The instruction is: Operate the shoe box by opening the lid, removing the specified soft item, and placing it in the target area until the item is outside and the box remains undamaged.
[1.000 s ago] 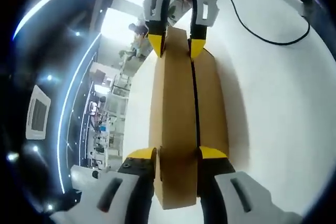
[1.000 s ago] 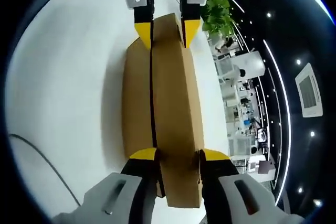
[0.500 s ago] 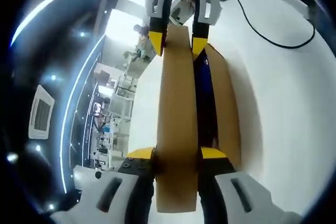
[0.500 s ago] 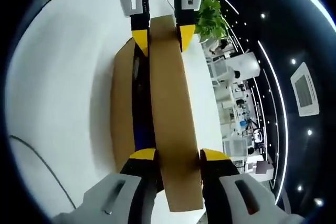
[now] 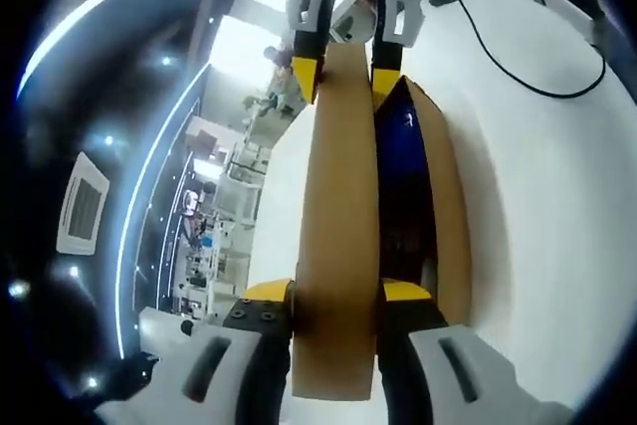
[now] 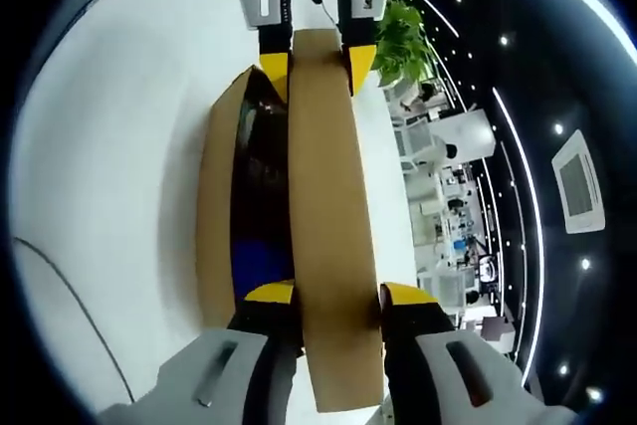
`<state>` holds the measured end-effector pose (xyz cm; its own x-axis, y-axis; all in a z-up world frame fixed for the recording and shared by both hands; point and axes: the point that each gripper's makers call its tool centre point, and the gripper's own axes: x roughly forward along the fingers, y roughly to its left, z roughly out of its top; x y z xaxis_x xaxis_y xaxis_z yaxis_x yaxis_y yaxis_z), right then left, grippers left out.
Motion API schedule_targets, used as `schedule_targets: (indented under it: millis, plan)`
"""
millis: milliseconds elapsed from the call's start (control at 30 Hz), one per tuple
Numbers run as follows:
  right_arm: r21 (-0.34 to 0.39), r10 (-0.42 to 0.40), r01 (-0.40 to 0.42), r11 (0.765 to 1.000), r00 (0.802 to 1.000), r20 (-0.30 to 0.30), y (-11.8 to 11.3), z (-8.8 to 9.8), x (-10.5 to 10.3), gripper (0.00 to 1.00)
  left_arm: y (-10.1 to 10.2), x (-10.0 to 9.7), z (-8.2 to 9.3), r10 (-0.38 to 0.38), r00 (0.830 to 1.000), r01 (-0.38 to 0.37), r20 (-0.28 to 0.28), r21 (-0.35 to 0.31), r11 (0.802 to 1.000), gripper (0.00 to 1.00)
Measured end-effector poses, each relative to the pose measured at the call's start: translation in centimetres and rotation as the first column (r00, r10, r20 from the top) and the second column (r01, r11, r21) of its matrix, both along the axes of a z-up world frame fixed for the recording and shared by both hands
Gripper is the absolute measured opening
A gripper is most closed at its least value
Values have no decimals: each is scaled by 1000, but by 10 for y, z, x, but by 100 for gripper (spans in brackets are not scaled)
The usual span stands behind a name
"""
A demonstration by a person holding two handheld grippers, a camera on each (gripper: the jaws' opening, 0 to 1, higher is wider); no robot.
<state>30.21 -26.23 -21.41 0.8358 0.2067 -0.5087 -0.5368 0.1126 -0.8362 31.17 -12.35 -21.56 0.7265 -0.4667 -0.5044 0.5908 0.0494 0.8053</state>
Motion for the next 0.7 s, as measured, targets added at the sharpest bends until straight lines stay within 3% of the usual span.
schedule_targets:
  millis: [267, 700]
  plan:
    - [-3, 14, -14, 1000, 1000, -5, 0, 2, 2, 31, 0, 1, 1, -12, 1000, 12, 5, 13, 1000, 32]
    - [10, 22, -21, 1000, 997, -70, 0, 11, 6, 31, 0, 7, 12, -4, 1000, 4, -6, 1, 1000, 32]
